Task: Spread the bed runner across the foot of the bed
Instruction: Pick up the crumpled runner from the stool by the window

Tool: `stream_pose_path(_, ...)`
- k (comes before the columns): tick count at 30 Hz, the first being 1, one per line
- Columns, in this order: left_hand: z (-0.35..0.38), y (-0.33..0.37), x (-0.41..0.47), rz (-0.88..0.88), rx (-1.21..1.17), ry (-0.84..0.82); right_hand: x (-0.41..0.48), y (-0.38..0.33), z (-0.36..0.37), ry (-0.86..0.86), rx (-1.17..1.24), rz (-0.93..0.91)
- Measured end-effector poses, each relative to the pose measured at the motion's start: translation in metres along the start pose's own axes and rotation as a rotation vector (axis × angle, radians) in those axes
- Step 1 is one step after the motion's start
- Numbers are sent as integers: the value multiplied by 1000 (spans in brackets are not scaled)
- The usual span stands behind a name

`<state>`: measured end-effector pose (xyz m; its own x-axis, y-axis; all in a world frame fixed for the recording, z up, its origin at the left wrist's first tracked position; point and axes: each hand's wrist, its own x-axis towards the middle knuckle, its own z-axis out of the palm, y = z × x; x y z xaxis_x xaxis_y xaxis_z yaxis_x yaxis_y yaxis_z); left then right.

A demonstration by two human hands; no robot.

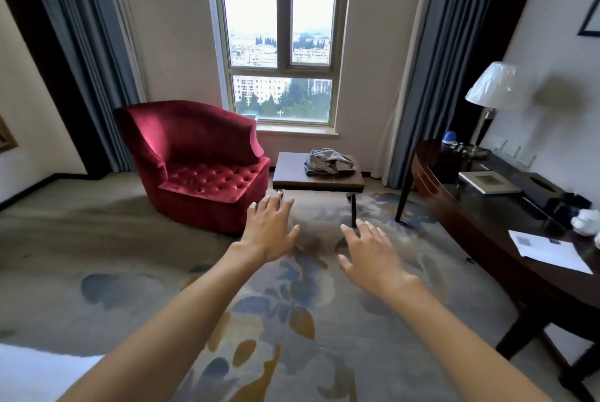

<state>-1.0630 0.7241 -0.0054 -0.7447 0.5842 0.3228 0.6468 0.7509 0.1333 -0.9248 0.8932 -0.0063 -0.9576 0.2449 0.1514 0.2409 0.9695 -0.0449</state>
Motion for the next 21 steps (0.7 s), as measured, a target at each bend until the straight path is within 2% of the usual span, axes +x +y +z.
stream_pose_path(11,93,-42,241,-39,-52,-40,232,79,40,-28,-61,-15)
stream_pose_path(14,111,-40,307,-19,-67,-47,289,111,38,19,-39,32)
stream_pose_path(21,160,-31,434,13,-81,-61,403,173,64,6,-38,64)
